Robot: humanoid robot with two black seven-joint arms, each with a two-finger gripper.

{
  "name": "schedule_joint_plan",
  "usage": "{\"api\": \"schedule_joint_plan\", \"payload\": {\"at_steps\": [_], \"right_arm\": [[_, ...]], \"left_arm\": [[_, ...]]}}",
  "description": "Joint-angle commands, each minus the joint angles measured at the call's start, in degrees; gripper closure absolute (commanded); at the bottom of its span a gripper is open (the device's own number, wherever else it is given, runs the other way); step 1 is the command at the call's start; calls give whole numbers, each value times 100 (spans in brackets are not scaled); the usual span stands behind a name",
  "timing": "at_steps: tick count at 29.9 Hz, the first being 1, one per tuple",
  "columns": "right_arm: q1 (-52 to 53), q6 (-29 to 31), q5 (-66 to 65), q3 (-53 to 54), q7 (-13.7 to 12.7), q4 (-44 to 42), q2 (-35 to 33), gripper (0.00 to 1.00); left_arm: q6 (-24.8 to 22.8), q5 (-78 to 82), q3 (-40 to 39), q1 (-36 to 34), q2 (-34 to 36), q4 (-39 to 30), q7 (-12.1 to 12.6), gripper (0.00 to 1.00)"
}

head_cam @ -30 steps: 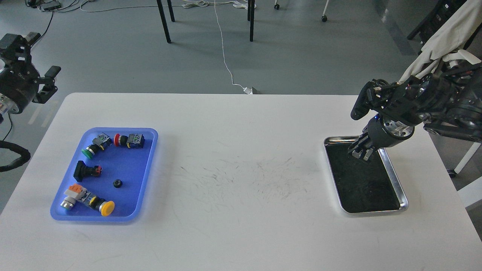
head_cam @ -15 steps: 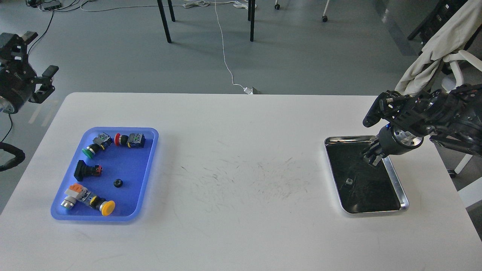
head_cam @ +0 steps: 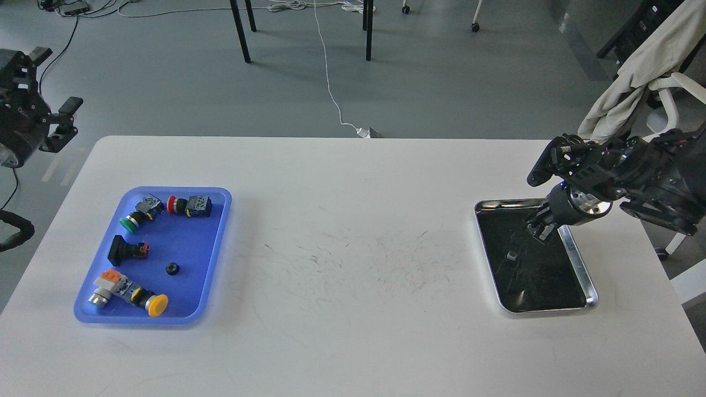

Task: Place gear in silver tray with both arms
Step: 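Lower the gear into the silver tray and open the right gripper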

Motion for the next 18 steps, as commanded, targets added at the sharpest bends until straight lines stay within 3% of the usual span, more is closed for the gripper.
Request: {"api": "schedule_joint_plan", "payload": {"at_steps": [1,7,15,18], "right_arm": [[-1,0,1,11,0,18,117,95],[-27,0,1,11,0,45,126,87],[-62,0,1,2,0,28,82,86],[-71,9,1,2,0,19,64,78]], "left_arm": [[1,-6,0,1,0,0,0,2],[1,-6,0,1,-9,0,0,2],[1,-6,0,1,-27,0,0,2],[1,-6,0,1,-27,0,0,2]]}}
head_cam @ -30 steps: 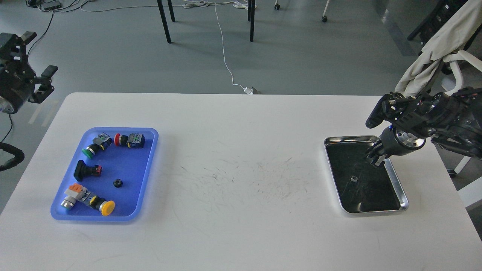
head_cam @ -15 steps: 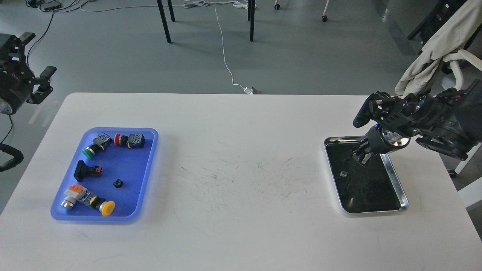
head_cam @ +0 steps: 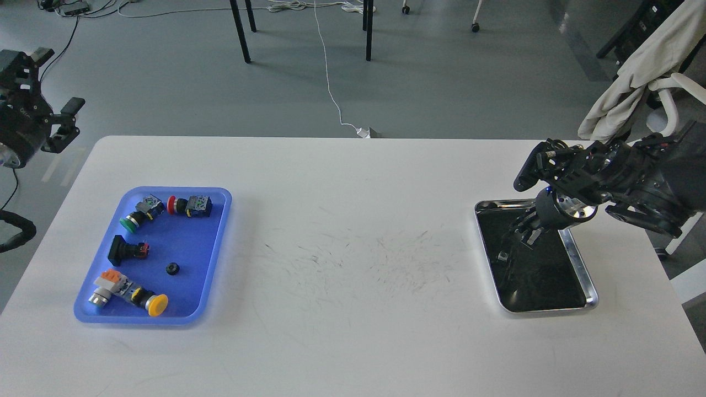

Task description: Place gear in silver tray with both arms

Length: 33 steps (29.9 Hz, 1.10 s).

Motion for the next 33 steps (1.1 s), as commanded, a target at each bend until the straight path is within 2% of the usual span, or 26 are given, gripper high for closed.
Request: {"api": "schedule_joint_plan", "payload": {"at_steps": [1,13,19,23,26,30,33], "right_arm": [[-18,1,0,0,0,-18,-16,76],[-18,1,18,18,0,-18,-16,64],[17,-8,44,26,0,-18,-25,62],[52,27,105,289,0,-36,-33,46],[96,54,105,474,0,17,-103,43],[298,62,385,807,0,17,-227,25],[316,71,895,1010,0,-18,-332,18]], "left_arm": [[0,0,0,-3,-1,0,0,2],[0,9,0,5,8,0,0,2],[0,9,9,5,-1,0,0,2],[0,18,18,5,-1,0,0,2],[0,53,26,5,17,0,0,2],[0,79,35,14,34,0,0,2],[0,79,44,14,87,0,0,2]]}}
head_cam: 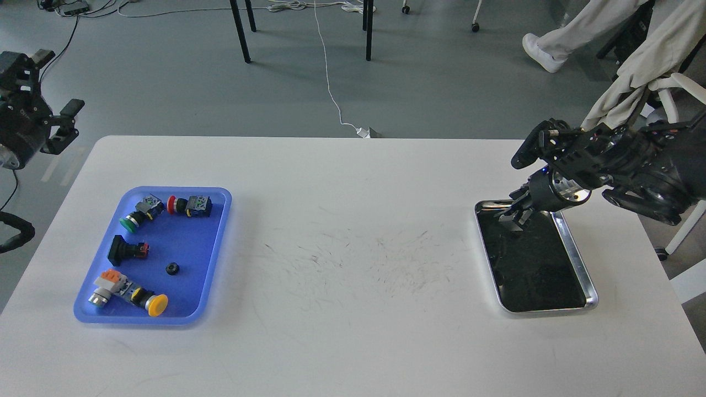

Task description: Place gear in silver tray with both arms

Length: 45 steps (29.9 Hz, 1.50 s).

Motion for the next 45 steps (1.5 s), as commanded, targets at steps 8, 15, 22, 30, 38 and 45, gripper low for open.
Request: {"api": "schedule_joint_plan", "payload": {"at_steps": [8,15,22,30,38,45], "right_arm": [[306,1,1387,462,0,-2,-638,15],[218,1,1458,1191,0,-2,-1472,12],[-308,-8,2054,2097,0,16,-2255,11],[-1091,-131,3144,3063,0,-1,-2959,10],[-1864,-606,4410,3847,0,112,-3012,10],[-2278,-816,6078,3926,0,174,-3179,8]], "left_arm": [[1,212,26,177,166,0,0,2],[1,415,26,213,271,-52,0,2],[1,924,26,213,526,-148,0,2],[1,1180,26,230,702,-325,0,2],[1,1250,44,230,763,-483,0,2],[1,2093,44,257,711,-439,0,2]]}}
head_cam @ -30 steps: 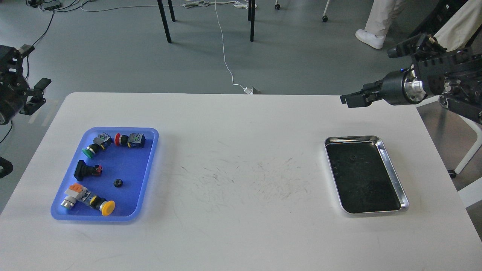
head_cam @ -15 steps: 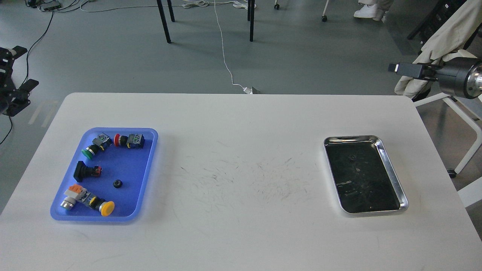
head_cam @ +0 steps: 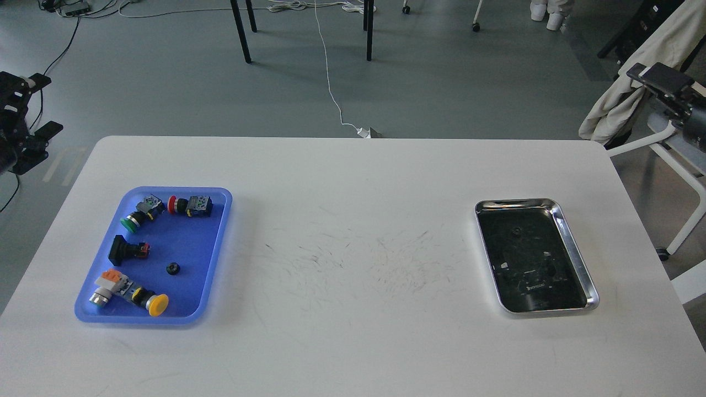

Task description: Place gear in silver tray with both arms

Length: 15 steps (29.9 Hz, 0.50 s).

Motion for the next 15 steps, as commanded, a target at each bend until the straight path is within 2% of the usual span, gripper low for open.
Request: {"api": "schedule_joint_plan", "payload": {"at_steps": [1,4,9,15], "right_arm": [[-201,-219,1057,20,0,40,-60,8],[-368,-334,1779,11,0,92,-236,7],[-676,-536,2510,160,0,672,-263,6],[-790,-1081,2616,266,0,831,369,6]], "left_arm": [[0,320,-5,14,-15,19,0,2],[0,276,-31,-4,29,-60,0,2],[0,206,-93,-4,46,-25,0,2],[0,267,4,5,134,-69,0,2]]}}
